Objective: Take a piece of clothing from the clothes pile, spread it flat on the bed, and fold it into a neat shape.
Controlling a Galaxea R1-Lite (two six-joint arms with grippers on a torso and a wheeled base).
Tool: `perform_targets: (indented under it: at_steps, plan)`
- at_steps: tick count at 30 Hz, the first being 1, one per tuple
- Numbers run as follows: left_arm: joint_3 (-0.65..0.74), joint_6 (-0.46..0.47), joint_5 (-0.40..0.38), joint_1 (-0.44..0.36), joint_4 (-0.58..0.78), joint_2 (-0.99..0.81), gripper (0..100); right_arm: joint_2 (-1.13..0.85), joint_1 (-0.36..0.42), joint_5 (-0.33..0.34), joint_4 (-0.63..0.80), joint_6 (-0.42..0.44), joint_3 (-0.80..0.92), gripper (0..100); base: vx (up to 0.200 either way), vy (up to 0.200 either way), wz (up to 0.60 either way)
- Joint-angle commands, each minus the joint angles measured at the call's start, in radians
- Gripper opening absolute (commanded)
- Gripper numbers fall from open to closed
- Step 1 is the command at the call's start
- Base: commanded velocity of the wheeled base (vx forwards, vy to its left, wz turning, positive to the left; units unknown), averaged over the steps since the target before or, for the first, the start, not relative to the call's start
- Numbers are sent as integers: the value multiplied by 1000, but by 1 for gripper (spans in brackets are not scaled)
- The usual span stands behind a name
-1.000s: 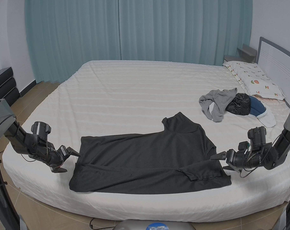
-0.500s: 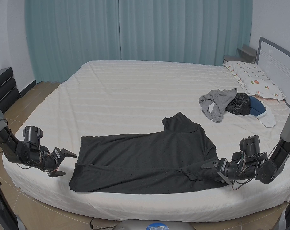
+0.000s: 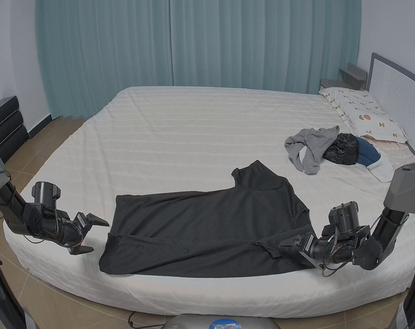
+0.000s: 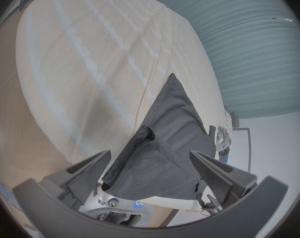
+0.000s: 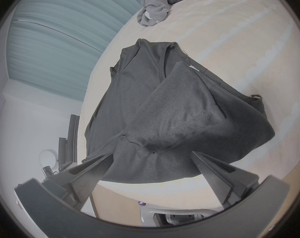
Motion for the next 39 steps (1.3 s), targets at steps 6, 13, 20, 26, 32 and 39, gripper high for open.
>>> perform_targets:
  at_steps: [6,13,20,26,32,39]
  plan:
    - [1,1,0,0,0,1,100,37,-4,-15,-3,3,-28,100,0,0,0]
    - [1,3,0,0,0,1,100,60,-3,-50,-3,35,-48,100,0,0,0]
    - [4,4,0,0,-1,1,100,60,-1,-66,-3,58,-55,0,0,0,0]
    - [4,4,0,0,-1,1,100,60,-3,-89,0,58,-54,0,0,0,0]
    - [6,4,0,0,-1,1,100,59,-3,-99,7,58,-51,0,0,0,0]
    - [6,4,0,0,-1,1,100,48,-12,-118,-1,57,-40,0,0,0,0]
